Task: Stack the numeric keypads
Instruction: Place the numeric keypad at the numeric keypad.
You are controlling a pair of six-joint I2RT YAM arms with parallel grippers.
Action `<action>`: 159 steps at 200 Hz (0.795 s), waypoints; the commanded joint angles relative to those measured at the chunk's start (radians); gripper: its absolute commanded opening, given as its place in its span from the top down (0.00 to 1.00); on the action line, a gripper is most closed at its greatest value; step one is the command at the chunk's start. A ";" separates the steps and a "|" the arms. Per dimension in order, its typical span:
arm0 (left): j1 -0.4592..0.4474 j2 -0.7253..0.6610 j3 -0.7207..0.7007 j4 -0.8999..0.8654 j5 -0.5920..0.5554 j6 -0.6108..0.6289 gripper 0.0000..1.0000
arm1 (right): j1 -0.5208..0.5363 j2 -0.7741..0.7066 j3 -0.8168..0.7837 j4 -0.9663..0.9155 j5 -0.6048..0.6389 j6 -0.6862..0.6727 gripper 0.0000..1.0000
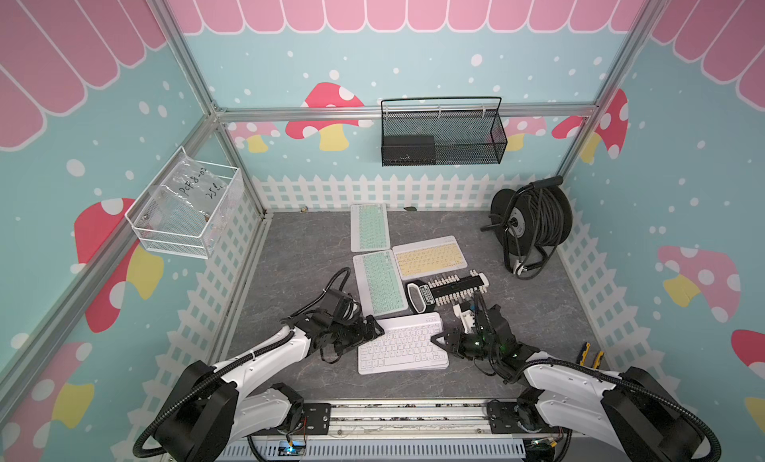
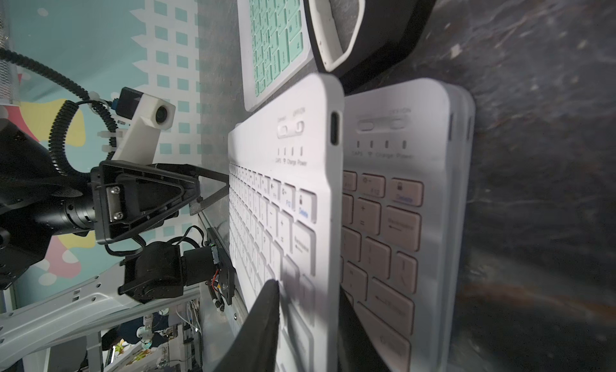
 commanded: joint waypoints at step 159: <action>-0.017 0.038 0.059 0.063 -0.022 -0.025 0.03 | 0.008 -0.035 0.120 -0.291 0.116 -0.144 0.49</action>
